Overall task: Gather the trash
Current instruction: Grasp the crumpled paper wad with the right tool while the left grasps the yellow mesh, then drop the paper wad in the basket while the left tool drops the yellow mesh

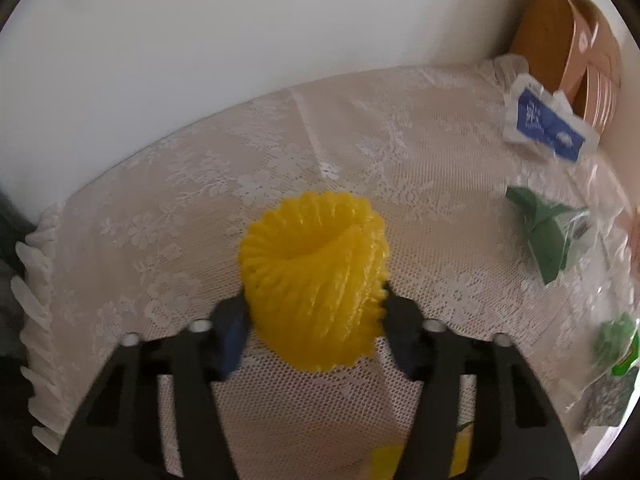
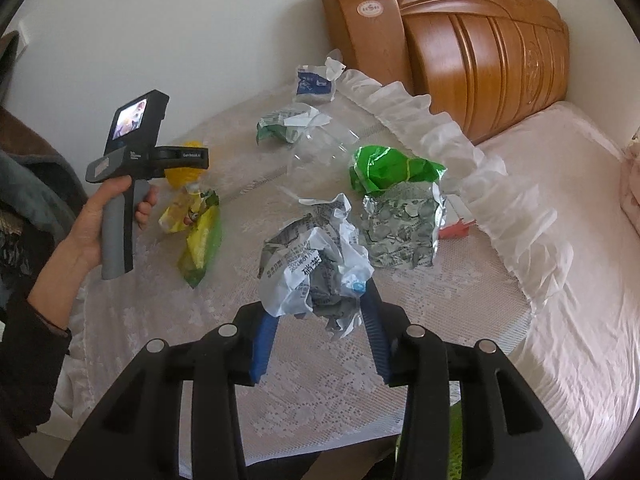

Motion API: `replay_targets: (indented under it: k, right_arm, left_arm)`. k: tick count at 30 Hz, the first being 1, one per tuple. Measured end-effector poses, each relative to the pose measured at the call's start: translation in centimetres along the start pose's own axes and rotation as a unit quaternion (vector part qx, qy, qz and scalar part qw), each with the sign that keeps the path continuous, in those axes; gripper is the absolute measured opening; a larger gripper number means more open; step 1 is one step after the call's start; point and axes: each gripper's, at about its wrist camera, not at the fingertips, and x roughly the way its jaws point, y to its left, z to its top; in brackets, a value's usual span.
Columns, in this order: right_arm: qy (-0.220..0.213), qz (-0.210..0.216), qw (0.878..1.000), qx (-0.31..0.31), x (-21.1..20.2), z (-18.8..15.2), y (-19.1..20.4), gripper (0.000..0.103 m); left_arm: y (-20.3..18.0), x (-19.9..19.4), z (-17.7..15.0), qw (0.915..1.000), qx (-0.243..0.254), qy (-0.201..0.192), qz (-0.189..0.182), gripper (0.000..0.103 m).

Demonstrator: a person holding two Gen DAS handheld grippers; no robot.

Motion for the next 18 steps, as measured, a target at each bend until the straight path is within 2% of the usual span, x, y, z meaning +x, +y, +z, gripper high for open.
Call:
replay_targets:
  k: [4,9,12,16,18]
  right_arm:
    - [-0.001,0.000,1.000,-0.009,0.1,0.3,0.4,0.042]
    - [-0.006,0.004,1.000,-0.013,0.0,0.3,0.4,0.042]
    - [-0.015,0.005,1.000,-0.012,-0.5,0.3,-0.1,0.042]
    - [-0.029,0.005,0.999,-0.014,-1.7,0.0,-1.2,0.042]
    - [-0.037,0.006,0.999,-0.015,-2.6,-0.1,-1.9,0.042]
  left_arm:
    - [0.0,-1.5,-0.4,0.9999,0.003,-0.016,0.000,0.027]
    - [-1.4,-6.2,-1.9,0.9984,0.033,-0.042,0.020,0.027]
    - [-2.6,-11.2,-3.6,0.9975,0.037,-0.060,0.008,0.027]
    - [-5.8,-18.5,-7.6,0.9956,0.050,-0.079,0.007,0.027]
    - [-7.4,-21.4,-9.7,0.9949,0.055,-0.085,-0.009,0.027]
